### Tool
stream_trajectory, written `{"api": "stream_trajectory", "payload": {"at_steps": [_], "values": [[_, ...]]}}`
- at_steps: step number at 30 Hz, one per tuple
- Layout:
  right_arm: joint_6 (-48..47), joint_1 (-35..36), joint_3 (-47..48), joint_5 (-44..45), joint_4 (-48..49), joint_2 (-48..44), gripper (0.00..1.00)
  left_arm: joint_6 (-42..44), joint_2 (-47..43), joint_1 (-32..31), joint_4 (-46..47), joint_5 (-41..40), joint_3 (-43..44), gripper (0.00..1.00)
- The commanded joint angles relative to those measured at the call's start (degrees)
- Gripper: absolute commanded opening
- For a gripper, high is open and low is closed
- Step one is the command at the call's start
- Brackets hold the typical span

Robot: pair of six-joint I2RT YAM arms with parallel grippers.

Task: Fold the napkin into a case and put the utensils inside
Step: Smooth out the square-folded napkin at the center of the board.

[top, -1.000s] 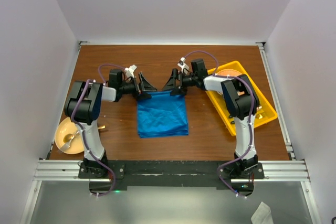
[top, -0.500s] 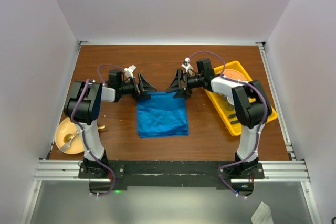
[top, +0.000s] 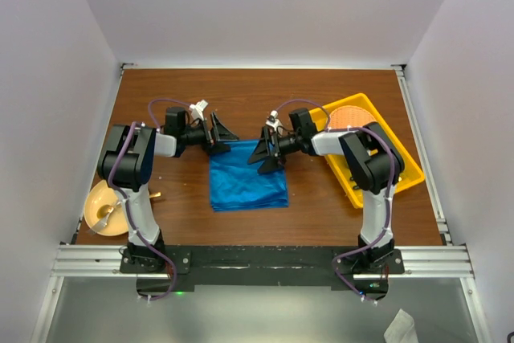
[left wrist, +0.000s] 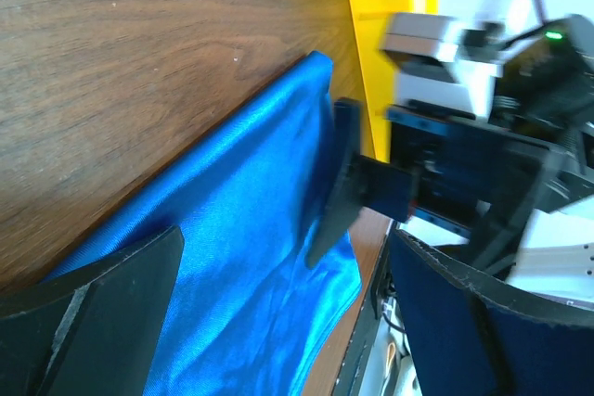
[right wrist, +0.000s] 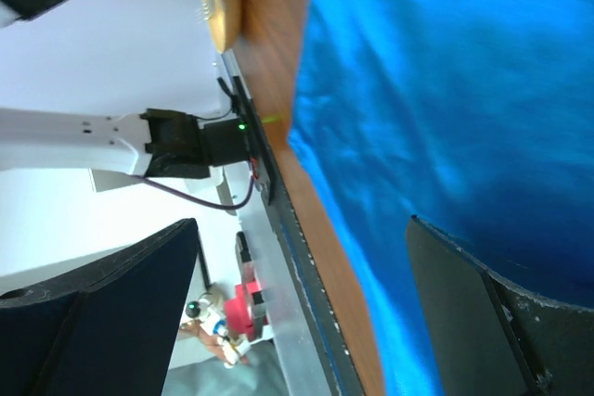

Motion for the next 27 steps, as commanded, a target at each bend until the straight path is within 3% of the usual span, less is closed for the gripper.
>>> {"api": "stream_trajectory", "payload": {"at_steps": [1,11,19,27], "values": [[-2.11,-0.9,-0.53,-2.73,0.55,1.48,0.98,4.16,0.59,0.68,-5.67,-3.69,-1.96,1.0],[-15.03,-3.01,0.86,-3.52,-12.89,3.68,0.98,5.31,-0.03,0.68,-6.46,-4.31,-2.75,1.0],[-9.77,0.23,0.7,-5.1,-12.73,-6.94,0.98,5.04,-0.64,0.68,-6.11,-4.31,-2.93,1.0],[2.62,4.99,-9.4,-3.7,0.7,-11.88,0.98,5.22,-1.08,0.59,-5.85,-4.31,-3.54,1.0]]}}
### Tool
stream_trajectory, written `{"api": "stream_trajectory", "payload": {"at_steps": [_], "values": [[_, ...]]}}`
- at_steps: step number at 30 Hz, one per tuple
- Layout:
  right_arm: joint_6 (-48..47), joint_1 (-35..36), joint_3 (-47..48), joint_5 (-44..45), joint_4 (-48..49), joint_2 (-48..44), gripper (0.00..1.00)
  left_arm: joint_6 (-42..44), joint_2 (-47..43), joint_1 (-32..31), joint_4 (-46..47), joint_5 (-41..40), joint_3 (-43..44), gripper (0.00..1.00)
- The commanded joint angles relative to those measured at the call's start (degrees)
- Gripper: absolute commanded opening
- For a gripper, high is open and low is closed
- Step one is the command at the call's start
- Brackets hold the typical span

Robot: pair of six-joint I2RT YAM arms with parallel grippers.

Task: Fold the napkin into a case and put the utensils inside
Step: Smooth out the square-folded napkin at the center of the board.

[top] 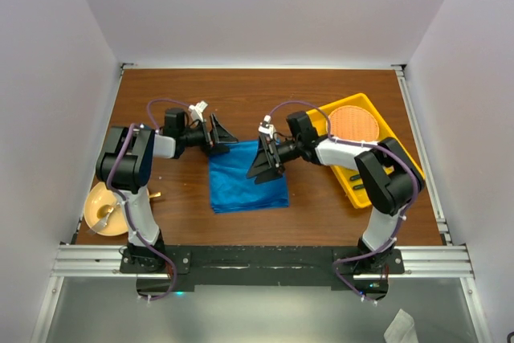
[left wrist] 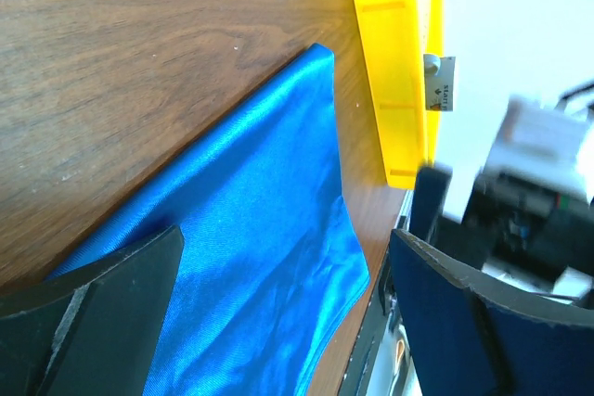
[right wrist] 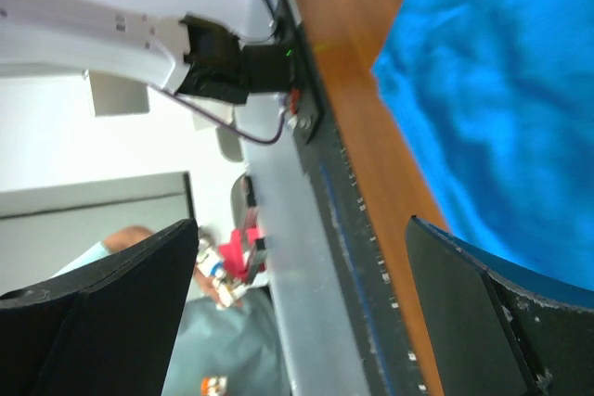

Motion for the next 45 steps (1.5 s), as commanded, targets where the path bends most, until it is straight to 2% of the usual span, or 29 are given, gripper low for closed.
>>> {"api": "stream_trajectory", "payload": {"at_steps": [1,6,11,19,22,25,28,33,38,43,45], "values": [[7.2,1.51,-4.86,0.41,7.56,0.21,0.98,3.36,0.19,0.53,-5.41,-4.15,-2.23,1.0],[5.63,1.6,-8.47,1.29,8.62,1.35,0.98,4.94,0.19,0.53,-7.08,-4.15,-2.58,1.0],[-5.87,1.42,-8.03,1.99,0.81,5.48,0.98,6.7,0.19,0.7,-8.66,-4.33,-2.85,1.0],[-13.0,1.34,-8.56,3.75,-3.16,8.12,0.98,7.76,0.19,0.7,-9.02,-4.42,-3.46,1.0],[-15.82,1.34,-7.34,3.84,-7.98,6.37,0.98,7.67,-0.34,0.7,-8.4,-4.24,-3.81,1.0],[-15.04,1.51,-5.23,3.14,-10.36,1.54,0.98,7.58,-0.69,0.79,-8.05,-4.42,-3.73,1.0],[-10.22,1.77,-3.82,2.26,-10.54,-3.21,0.98,7.49,-0.6,0.88,-7.87,-4.51,-3.81,1.0],[-1.16,3.79,-5.39,1.73,-1.6,-6.55,0.98,7.58,-0.69,0.79,-7.35,-4.51,-4.43,1.0],[5.97,5.82,-10.66,2.08,7.63,-5.33,0.98,8.1,-1.22,0.7,-7.87,-4.42,-4.6,1.0],[1.08,5.82,-11.9,1.47,5.82,-2.16,0.98,8.46,-1.13,0.7,-8.31,-4.51,-4.6,1.0],[-2.97,5.64,-11.73,1.73,0.73,-1.11,0.98,8.55,-0.87,0.79,-8.31,-4.59,-4.43,1.0]]}}
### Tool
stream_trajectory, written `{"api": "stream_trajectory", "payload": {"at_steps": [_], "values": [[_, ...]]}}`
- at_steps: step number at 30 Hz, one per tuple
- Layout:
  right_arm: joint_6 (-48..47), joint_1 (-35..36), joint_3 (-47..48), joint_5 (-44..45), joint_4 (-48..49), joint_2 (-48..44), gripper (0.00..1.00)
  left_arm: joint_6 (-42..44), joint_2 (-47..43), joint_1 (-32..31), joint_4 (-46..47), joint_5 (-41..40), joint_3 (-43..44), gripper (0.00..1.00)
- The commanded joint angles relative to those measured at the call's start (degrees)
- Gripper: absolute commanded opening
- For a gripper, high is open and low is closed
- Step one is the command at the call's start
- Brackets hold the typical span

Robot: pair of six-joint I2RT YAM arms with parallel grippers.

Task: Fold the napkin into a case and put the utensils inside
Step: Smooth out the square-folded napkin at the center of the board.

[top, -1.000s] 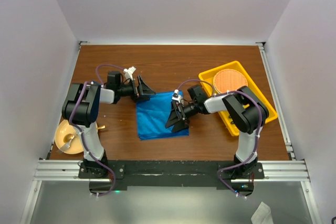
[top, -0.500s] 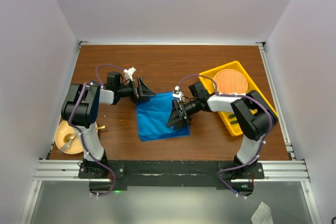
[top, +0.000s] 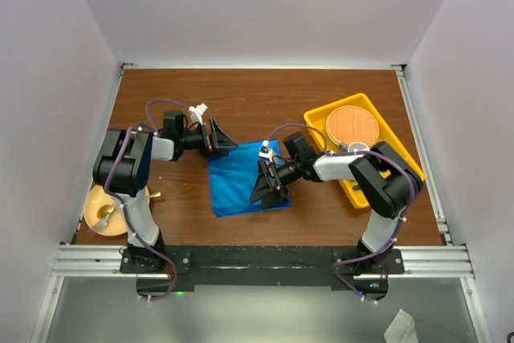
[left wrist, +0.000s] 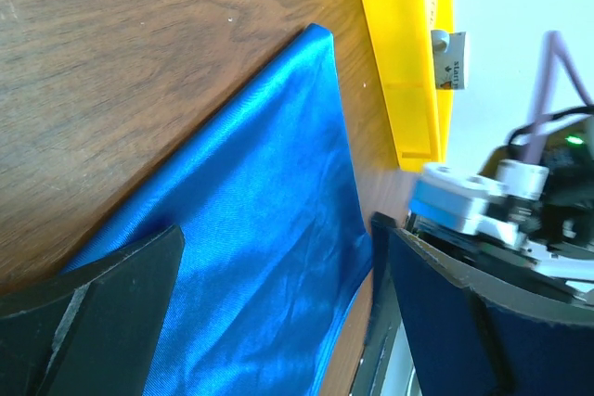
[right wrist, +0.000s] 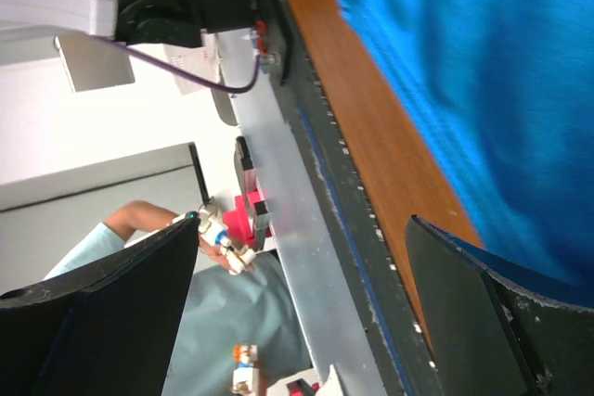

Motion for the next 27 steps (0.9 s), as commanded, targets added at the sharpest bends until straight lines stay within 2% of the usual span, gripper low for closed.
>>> {"api": "stream_trajectory", "payload": {"at_steps": [1,9,14,17,21,24,27], "values": [[-8.42,-0.3,-0.34,0.07,-4.75,1.82,0.98,3.93,1.49,0.62,-6.56,-4.97,-2.05,1.0],[-12.67,-1.97,-1.66,-0.54,-6.17,8.23,0.98,6.4,1.14,0.62,-9.2,-4.88,-1.61,1.0],[-12.76,-1.8,-0.34,-1.16,-9.05,5.27,0.98,7.1,0.79,0.7,-9.47,-3.13,-0.47,1.0],[-12.32,-1.8,4.04,-1.25,-13.71,-1.5,0.98,6.4,-1.31,0.62,-8.68,0.56,0.68,1.0],[-13.63,-3.2,15.27,-0.2,-20.58,-6.78,0.98,3.32,-7.55,0.0,-7.97,3.21,2.26,1.0],[-10.93,-7.15,19.42,4.27,-19.19,-7.14,0.98,0.09,-10.28,-0.7,-7.54,1.64,3.67,1.0],[-8.29,-10.76,21.01,10.78,-14.27,-5.21,0.98,-6.58,-10.99,-2.01,-0.87,-0.73,2.44,1.0]]}}
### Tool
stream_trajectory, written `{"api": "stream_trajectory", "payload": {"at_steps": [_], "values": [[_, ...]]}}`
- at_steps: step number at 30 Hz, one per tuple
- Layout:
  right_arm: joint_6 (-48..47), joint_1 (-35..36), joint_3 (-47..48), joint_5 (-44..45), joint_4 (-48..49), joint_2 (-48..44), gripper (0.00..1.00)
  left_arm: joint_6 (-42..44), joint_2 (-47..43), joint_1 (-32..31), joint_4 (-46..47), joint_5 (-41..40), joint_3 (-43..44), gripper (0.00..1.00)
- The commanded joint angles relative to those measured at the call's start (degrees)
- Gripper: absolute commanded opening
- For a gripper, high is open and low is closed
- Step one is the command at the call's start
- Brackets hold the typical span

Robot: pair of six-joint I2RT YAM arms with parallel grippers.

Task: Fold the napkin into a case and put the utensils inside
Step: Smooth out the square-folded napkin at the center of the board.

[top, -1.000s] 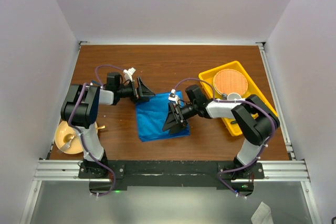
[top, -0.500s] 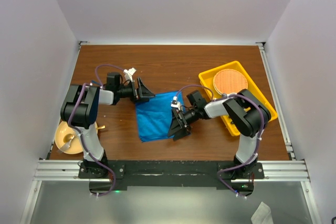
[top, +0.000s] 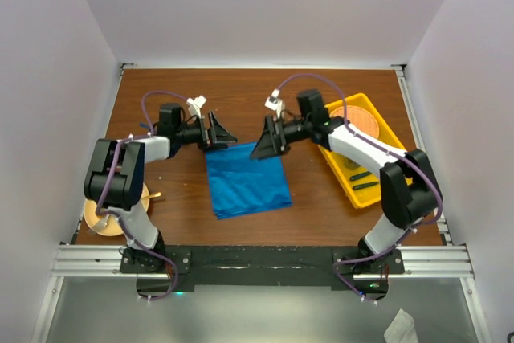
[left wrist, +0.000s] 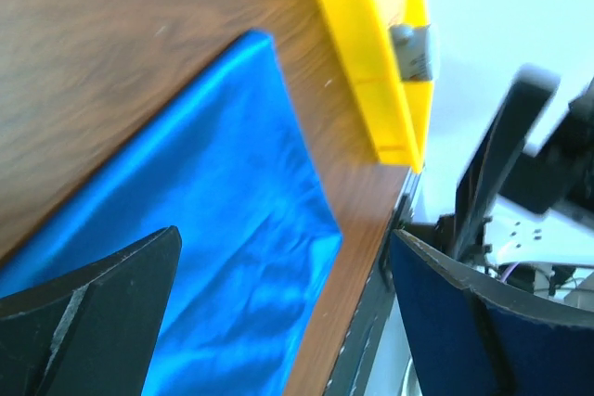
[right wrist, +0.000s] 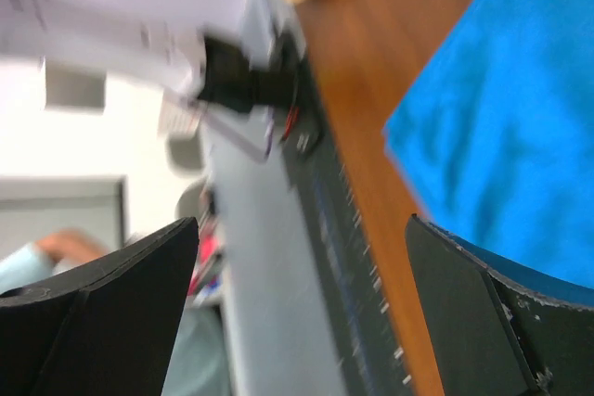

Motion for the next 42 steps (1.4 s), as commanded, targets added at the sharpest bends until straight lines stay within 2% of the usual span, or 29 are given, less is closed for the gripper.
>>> {"api": "stream_trajectory", "payload": {"at_steps": [1,7,11,13,24,31,42], "values": [[3.44,-5.23,2.85,10.04,3.88,1.96,0.98,-8.94,-3.21,-2.28,9.8,-2.6,0.65,1.0],[9.76,-6.12,6.02,15.5,12.92,9.69,0.89,-18.79,0.74,-7.9,21.15,-7.26,1.43,1.0],[14.94,-6.03,7.08,17.26,17.68,13.74,0.68,-22.22,4.25,-10.37,24.06,-10.6,2.14,1.0],[17.06,-6.12,7.51,18.05,19.44,15.76,0.66,-25.21,5.93,-11.16,26.43,-11.66,2.66,1.0],[20.67,-6.64,10.95,19.37,21.83,24.99,0.73,-26.8,14.72,-11.87,27.32,-14.03,7.67,1.0],[19.71,-7.78,11.21,20.16,19.63,28.95,0.75,-25.4,16.57,-11.78,25.05,-14.82,6.44,1.0],[17.24,-10.16,9.63,22.01,15.15,30.35,0.75,-16.7,13.15,-4.49,17.49,-10.96,2.49,1.0]]}}
